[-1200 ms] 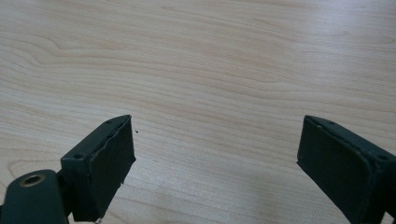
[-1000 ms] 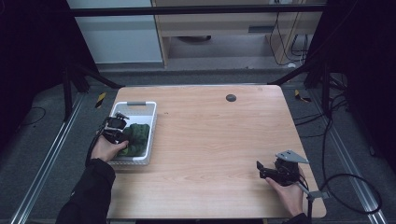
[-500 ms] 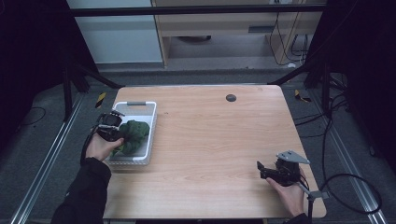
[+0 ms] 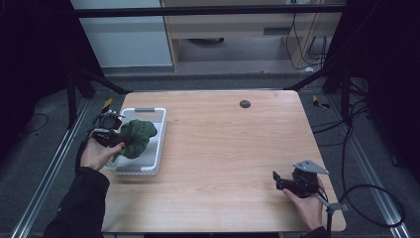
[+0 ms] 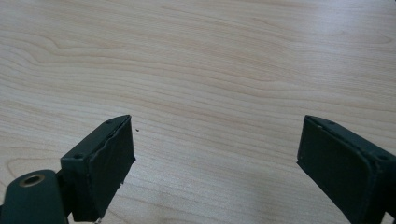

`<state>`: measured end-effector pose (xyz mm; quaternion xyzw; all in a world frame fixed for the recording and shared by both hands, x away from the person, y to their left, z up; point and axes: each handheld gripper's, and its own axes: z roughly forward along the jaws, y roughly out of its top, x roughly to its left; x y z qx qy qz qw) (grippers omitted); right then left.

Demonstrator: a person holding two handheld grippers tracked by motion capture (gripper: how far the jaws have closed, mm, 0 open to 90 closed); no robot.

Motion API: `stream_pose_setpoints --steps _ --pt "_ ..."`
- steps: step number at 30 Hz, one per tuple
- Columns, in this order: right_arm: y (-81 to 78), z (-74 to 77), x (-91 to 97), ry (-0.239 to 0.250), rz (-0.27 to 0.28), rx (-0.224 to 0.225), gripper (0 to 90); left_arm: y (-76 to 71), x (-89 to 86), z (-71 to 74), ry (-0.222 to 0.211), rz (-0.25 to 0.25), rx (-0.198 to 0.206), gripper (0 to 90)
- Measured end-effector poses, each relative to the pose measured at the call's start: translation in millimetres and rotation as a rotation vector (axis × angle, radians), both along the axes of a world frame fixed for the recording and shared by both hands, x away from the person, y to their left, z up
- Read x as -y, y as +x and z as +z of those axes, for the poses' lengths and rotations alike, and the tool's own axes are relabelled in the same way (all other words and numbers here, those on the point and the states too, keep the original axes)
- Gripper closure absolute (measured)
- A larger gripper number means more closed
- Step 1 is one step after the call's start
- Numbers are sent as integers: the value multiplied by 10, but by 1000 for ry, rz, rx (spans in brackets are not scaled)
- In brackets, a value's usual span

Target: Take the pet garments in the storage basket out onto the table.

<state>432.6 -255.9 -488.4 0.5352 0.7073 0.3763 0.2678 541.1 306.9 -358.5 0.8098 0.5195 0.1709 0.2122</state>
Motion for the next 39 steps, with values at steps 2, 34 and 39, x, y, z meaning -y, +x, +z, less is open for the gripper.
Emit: stream_pose_setpoints --steps 2,34,39 --pt "-1 0 1 0 -2 0 108 -19 -7 43 7 -2 9 689" --pt "-13 16 -5 1 -8 6 103 -361 303 581 11 -148 123 689" --pt "-11 15 -6 0 -8 5 103 -391 440 616 15 -191 129 689"
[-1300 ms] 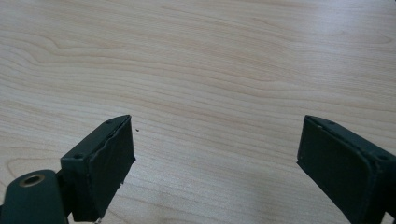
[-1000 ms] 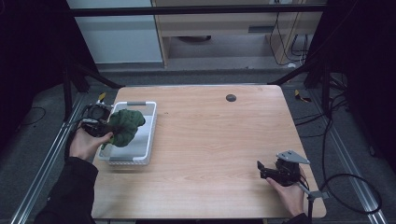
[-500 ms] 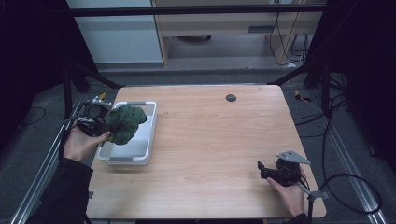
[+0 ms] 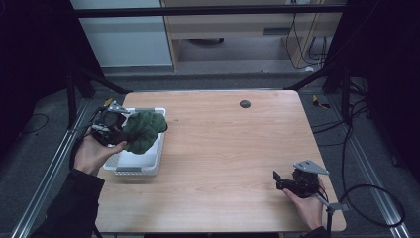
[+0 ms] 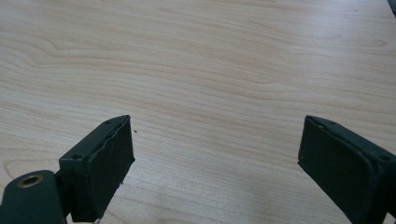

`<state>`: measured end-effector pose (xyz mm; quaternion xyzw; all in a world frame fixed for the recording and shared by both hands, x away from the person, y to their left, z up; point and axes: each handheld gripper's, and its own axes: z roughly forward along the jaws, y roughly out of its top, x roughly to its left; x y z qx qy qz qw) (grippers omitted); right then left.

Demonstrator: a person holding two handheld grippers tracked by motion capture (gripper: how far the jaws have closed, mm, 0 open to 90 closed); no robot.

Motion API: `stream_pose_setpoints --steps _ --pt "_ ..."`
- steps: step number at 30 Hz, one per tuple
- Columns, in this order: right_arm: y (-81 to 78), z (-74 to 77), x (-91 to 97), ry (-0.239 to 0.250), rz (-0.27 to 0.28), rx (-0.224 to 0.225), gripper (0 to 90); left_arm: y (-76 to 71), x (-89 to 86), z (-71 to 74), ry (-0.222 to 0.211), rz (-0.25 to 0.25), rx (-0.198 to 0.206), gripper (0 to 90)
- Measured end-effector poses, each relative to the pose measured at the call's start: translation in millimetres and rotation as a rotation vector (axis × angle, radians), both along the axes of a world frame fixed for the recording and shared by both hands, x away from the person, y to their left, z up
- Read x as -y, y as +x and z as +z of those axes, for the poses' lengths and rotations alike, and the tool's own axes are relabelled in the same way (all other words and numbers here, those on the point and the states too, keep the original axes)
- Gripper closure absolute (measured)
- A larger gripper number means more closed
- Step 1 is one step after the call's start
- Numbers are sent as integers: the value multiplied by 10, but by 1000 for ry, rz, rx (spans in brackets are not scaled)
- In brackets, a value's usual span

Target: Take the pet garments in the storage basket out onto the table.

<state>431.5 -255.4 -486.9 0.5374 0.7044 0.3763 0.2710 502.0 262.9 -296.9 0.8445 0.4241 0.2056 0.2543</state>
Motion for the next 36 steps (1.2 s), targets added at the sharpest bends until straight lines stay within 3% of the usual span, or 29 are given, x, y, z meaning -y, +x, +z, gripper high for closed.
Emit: stream_pose_setpoints --steps 28,36 --pt "2 0 9 0 1 4 102 0 755 5 41 -192 -11 689" --pt "2 3 9 1 3 6 102 -1 953 -55 50 -248 -25 689"
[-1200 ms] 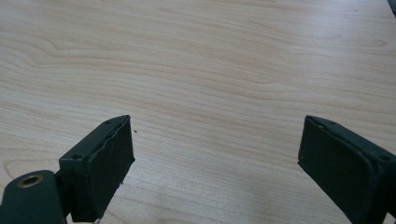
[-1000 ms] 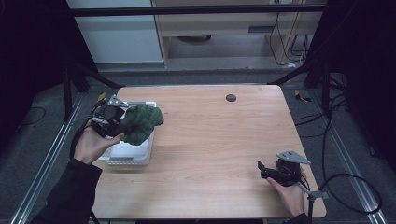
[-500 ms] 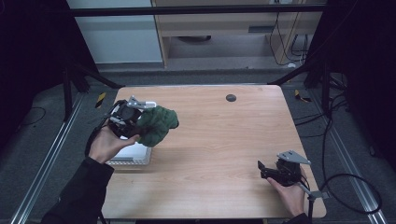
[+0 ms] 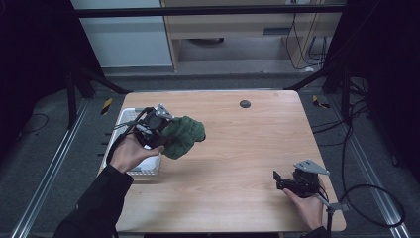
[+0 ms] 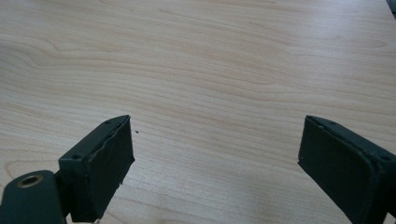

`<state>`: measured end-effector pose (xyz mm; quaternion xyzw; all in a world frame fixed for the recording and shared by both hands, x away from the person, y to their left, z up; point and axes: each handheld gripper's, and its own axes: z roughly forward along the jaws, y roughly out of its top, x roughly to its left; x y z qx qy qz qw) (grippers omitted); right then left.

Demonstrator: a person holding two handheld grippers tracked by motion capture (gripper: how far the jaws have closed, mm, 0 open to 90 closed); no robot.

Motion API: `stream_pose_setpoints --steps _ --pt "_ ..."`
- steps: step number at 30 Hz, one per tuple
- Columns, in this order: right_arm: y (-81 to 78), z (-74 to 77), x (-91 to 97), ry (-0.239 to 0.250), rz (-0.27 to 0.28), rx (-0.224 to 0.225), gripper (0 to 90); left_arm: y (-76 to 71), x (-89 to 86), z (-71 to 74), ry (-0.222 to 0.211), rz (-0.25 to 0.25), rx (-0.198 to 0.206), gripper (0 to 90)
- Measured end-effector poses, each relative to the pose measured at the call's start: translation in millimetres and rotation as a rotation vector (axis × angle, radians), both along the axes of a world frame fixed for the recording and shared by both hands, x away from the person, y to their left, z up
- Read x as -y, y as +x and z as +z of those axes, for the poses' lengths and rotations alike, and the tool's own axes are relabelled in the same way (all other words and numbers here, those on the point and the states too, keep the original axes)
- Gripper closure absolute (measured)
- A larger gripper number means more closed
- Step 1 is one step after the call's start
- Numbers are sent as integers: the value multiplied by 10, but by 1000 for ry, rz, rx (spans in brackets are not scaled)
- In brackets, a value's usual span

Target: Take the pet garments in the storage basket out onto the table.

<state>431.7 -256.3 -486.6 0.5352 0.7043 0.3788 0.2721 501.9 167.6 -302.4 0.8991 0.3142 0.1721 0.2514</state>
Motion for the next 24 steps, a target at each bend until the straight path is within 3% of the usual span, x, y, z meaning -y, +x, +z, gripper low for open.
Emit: stream_pose_setpoints --steps 24 --pt "4 -1 1 -1 2 -2 102 3 413 -158 28 -141 -36 688"
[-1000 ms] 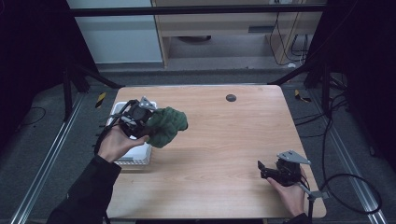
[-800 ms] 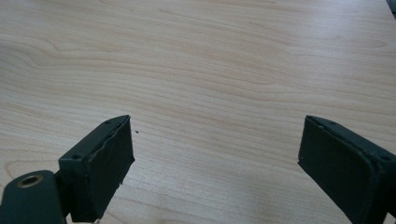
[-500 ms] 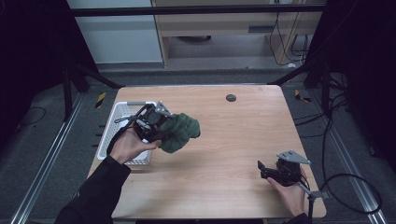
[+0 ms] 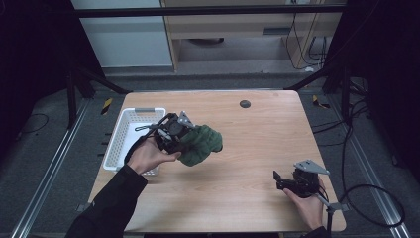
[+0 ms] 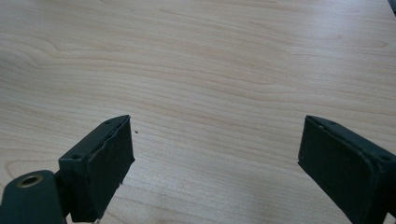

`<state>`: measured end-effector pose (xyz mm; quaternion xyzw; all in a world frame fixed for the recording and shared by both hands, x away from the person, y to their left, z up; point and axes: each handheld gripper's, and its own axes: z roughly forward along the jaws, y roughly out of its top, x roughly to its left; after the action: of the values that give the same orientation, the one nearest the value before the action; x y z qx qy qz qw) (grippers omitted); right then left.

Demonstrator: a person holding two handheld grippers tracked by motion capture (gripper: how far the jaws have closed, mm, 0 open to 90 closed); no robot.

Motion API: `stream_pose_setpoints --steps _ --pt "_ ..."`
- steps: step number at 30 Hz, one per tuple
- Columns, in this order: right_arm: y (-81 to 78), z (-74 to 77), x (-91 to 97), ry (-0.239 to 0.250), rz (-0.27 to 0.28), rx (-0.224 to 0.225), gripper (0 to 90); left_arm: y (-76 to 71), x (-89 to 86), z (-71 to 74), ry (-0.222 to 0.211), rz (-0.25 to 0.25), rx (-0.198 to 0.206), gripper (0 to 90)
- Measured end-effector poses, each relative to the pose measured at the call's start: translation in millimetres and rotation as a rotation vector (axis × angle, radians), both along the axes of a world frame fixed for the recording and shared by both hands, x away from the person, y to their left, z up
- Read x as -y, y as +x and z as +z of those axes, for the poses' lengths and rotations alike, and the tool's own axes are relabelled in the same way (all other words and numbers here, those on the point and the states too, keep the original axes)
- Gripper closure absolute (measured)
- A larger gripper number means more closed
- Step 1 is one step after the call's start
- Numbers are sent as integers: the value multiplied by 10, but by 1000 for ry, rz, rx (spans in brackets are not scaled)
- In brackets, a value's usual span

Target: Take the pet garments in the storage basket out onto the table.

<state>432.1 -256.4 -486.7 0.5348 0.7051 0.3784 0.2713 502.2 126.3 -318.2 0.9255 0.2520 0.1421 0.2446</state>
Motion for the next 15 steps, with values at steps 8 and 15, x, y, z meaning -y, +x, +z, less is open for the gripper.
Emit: stream_pose_setpoints --steps 8,15 --pt "-1 4 5 -1 -3 3 102 12 108 -71 13 -35 -17 688" --pt "-2 2 4 0 -2 0 102 38 185 -142 17 -62 -36 688"
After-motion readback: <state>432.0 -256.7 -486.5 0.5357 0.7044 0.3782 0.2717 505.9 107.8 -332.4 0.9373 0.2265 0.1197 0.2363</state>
